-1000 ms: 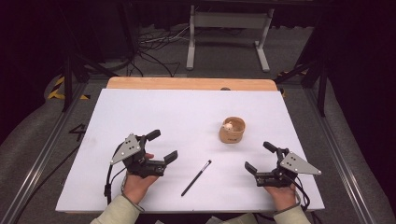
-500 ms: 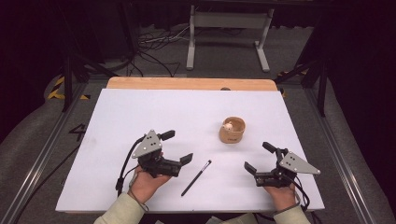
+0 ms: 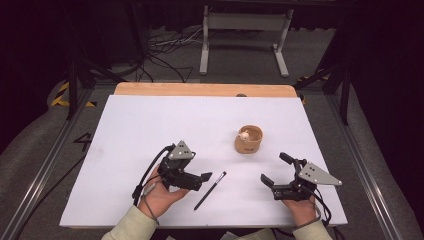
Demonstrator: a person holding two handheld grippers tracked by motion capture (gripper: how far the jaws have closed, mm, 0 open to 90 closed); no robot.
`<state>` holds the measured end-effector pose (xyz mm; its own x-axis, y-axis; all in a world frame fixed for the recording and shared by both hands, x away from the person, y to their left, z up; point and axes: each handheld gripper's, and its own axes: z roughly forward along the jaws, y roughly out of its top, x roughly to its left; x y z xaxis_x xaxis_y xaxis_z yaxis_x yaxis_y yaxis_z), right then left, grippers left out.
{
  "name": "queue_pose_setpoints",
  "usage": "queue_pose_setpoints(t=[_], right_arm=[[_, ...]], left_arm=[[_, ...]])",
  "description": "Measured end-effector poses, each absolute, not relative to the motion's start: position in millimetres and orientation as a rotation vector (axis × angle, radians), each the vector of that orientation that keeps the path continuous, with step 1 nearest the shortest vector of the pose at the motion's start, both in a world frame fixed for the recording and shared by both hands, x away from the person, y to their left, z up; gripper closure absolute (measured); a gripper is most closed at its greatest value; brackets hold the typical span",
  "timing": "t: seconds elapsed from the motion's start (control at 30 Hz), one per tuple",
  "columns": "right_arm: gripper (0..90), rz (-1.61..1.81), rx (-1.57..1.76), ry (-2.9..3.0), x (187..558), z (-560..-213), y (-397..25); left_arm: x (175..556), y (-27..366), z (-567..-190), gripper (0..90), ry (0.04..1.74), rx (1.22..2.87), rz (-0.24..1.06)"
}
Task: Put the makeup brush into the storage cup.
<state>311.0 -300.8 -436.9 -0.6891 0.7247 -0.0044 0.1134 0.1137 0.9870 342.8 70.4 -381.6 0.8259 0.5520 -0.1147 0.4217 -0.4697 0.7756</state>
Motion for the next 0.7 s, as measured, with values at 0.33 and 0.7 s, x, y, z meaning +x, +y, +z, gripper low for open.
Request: queue_pose_setpoints(t=[0.33, 0.7], right_arm=[[0.0, 1.611, 0.817, 1.918, 312.4, -438.2, -300.1], [0.0, 1.601, 0.828, 1.926, 313.3, -439.1, -299.7]], left_arm=[[350.9, 62.8, -382.8, 13.1, 0.823, 2.245, 0.026], [355.7, 51.9, -386.2, 13.7, 0.855, 2.390, -0.005]])
